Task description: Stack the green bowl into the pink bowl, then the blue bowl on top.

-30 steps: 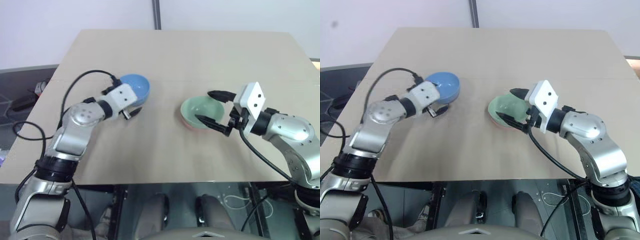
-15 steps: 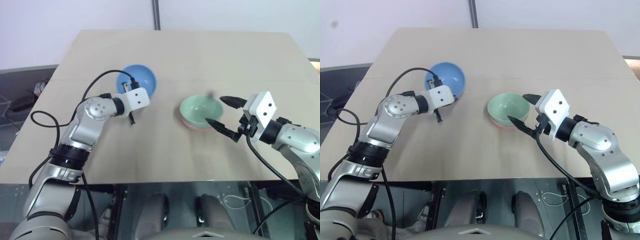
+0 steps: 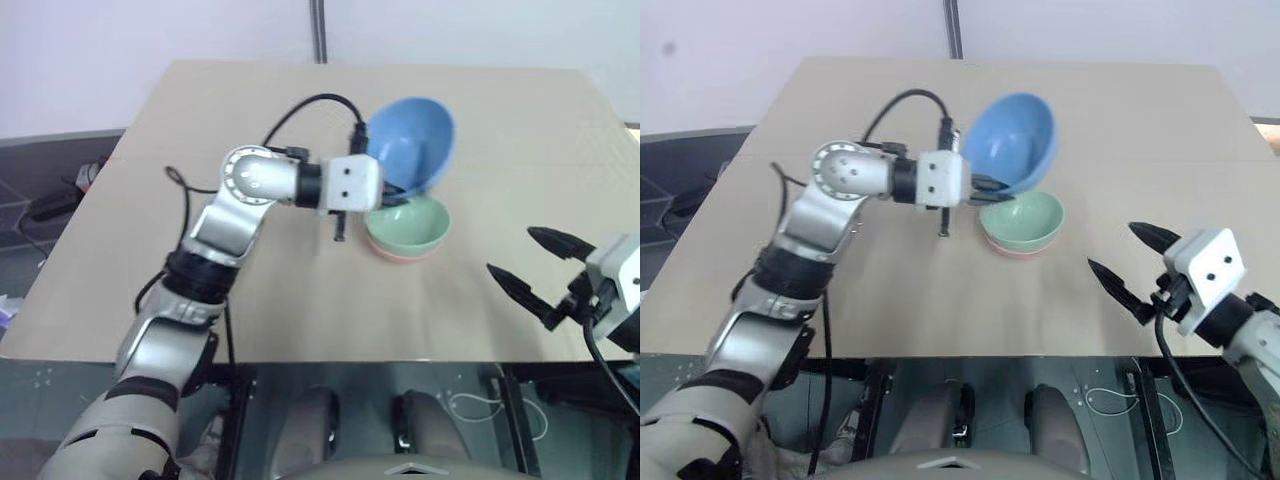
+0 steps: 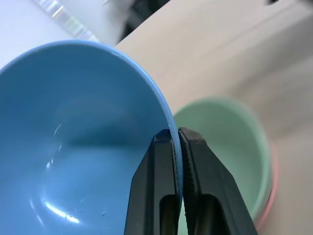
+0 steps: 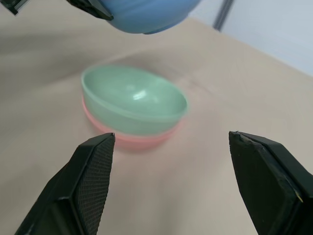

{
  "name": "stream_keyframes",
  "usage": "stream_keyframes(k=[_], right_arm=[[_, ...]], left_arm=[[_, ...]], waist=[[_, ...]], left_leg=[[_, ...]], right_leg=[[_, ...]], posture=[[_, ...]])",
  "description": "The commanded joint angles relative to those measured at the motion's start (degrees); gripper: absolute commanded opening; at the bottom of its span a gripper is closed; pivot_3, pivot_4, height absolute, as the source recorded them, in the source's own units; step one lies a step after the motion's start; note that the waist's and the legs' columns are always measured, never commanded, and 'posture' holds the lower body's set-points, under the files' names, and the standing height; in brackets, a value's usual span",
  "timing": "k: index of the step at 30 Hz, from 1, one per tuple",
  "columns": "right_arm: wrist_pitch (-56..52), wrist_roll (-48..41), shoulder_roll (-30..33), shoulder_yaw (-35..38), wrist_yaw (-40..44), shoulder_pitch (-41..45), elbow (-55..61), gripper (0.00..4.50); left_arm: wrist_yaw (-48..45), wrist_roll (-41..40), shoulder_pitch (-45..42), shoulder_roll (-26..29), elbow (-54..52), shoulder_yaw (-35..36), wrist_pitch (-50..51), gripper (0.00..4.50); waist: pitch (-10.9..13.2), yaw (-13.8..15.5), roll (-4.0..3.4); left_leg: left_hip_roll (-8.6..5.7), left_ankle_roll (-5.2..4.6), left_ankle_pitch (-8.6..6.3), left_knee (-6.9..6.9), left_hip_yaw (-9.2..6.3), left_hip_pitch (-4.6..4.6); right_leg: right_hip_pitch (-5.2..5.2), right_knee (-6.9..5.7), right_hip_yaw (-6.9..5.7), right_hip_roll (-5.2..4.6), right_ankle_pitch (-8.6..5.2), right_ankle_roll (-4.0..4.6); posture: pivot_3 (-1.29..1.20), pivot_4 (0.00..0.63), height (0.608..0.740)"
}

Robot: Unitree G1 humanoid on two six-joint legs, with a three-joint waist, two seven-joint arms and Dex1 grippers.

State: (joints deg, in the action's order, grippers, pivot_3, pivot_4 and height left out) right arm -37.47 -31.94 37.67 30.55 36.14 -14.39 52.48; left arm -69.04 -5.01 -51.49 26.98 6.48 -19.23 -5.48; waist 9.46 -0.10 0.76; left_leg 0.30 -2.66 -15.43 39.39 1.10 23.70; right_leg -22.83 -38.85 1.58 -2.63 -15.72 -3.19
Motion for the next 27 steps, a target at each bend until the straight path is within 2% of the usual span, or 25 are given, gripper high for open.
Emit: stream_keyframes(k=[1, 2, 5, 8, 11, 12, 14, 15, 16, 18, 19, 20, 27], right_arm=[[-0.4, -1.3, 0.2, 1.7, -2.6, -0.1, 3.3, 4.06], [-0.5, -1.6, 0.2, 1.3, -3.3, 0.2, 3.5, 4.06], [-0.5, -1.4, 0.5, 0.1, -4.4, 0.6, 3.0, 4.06], [-0.8, -1.6, -0.4, -1.5, -6.0, 1.6, 0.9, 4.06], [1.3, -1.0, 1.4, -4.2, -2.9, 3.2, -2.8, 4.06], [2.6, -0.4, 2.1, -4.9, -1.6, 4.1, -4.6, 4.28], [4.2, -0.5, 2.5, -5.5, 0.1, 6.1, -8.7, 4.5], [5.4, -0.4, 2.6, -6.0, 1.2, 6.8, -10.5, 4.5], [6.2, -1.0, 2.2, -6.4, 1.9, 8.5, -12.6, 4.5], [7.9, -0.3, 3.1, -7.4, 3.4, 11.2, -16.2, 4.5], [8.1, -0.1, 3.4, -7.6, 3.9, 11.9, -17.4, 4.5], [8.2, -0.3, 3.9, -7.6, 4.9, 12.1, -18.4, 4.5], [8.3, -1.3, 7.6, -2.9, 10.6, 8.1, -21.3, 4.5]], left_arm=[[-1.8, -1.2, -2.2, -1.7, 3.0, 0.5, -6.0, 1.83], [-2.3, -1.7, -2.3, -1.5, 2.9, 1.1, -5.7, 2.32], [-1.8, -1.8, -2.2, 0.2, 2.7, 3.1, -4.5, 2.32], [-0.1, -3.5, -0.4, 3.1, -0.4, 6.3, 2.4, 2.32], [4.7, -8.2, 4.0, 3.7, -4.5, 12.3, 8.6, 2.32], [5.7, -8.8, 5.7, 4.3, -5.8, 13.7, 9.8, 2.34], [8.3, -12.4, 9.7, 6.5, -10.5, 16.9, 21.0, 2.86], [8.8, -14.1, 12.0, 7.3, -12.9, 18.7, 22.7, 3.09], [10.0, -14.7, 15.1, 8.1, -15.0, 20.6, 23.6, 3.6], [14.2, -14.7, 21.6, 8.9, -18.5, 25.5, 24.8, 3.98], [16.6, -14.2, 24.0, 8.9, -19.5, 27.5, 25.5, 4.35], [18.6, -15.9, 26.0, 7.3, -20.4, 29.9, 25.1, 4.44], [12.6, -19.6, 41.6, 14.9, -22.7, 35.7, 25.3, 4.44]], waist=[[0.0, -0.4, -0.01], [0.0, -0.6, -0.01], [0.0, -0.7, -0.01], [0.0, -0.7, -0.01], [0.0, -0.6, -0.01], [0.0, -0.6, -0.01], [0.0, -0.6, 0.0], [0.0, -0.7, 0.0], [0.0, -0.7, 0.0], [0.0, -0.5, 0.02], [0.0, -0.6, -0.01], [0.0, -0.6, 0.0], [0.0, 0.1, 0.0]], left_leg=[[0.01, 0.0, 0.0, 0.0, -0.02, -0.01], [0.04, 0.0, 0.0, 0.0, -0.05, -0.01], [0.07, 0.0, 0.0, 0.0, -0.07, -0.01], [0.07, 0.0, 0.0, 0.0, -0.07, 0.0], [0.07, 0.0, 0.0, 0.0, -0.07, 0.01], [0.07, 0.0, 0.0, 0.01, -0.09, 0.02], [0.06, 0.0, 0.0, 0.01, -0.07, 0.01], [0.05, 0.0, 0.0, 0.01, -0.08, 0.03], [0.06, 0.0, 0.0, 0.01, -0.08, 0.02], [0.07, 0.0, 0.0, 0.01, -0.1, 0.02], [0.07, 0.01, 0.01, 0.01, -0.2, 0.05], [0.07, 0.02, 0.01, 0.0, -0.12, -0.01], [0.09, 0.01, 0.0, -0.04, -0.17, 0.02]], right_leg=[[0.0, -0.02, -0.01, 0.01, 0.0, 0.0], [0.0, -0.03, -0.01, 0.06, 0.0, 0.0], [-0.01, -0.03, 0.0, 0.1, 0.0, 0.01], [-0.01, -0.01, 0.0, 0.1, 0.0, 0.0], [-0.01, 0.0, 0.01, 0.07, -0.01, 0.0], [0.0, 0.02, -0.02, 0.05, -0.01, 0.0], [0.0, 0.03, -0.03, 0.0, -0.01, 0.0], [0.0, 0.02, -0.03, -0.01, -0.01, 0.0], [0.0, 0.02, -0.03, -0.01, -0.01, 0.0], [-0.01, 0.01, -0.04, -0.01, -0.01, 0.0], [-0.01, 0.02, -0.15, 0.0, -0.01, 0.0], [0.01, 0.02, -0.05, -0.06, -0.01, 0.01], [0.02, 0.03, -0.15, -0.16, -0.01, 0.02]], posture=[[0.0, 0.15, 0.74], [0.0, 0.15, 0.74], [0.0, 0.15, 0.74], [0.0, 0.15, 0.74], [0.0, 0.15, 0.74], [0.0, 0.15, 0.74], [0.0, 0.15, 0.74], [0.0, 0.15, 0.74], [0.0, 0.15, 0.74], [0.0, 0.15, 0.74], [0.0, 0.15, 0.74], [0.0, 0.15, 0.74], [0.0, 0.15, 0.74]])
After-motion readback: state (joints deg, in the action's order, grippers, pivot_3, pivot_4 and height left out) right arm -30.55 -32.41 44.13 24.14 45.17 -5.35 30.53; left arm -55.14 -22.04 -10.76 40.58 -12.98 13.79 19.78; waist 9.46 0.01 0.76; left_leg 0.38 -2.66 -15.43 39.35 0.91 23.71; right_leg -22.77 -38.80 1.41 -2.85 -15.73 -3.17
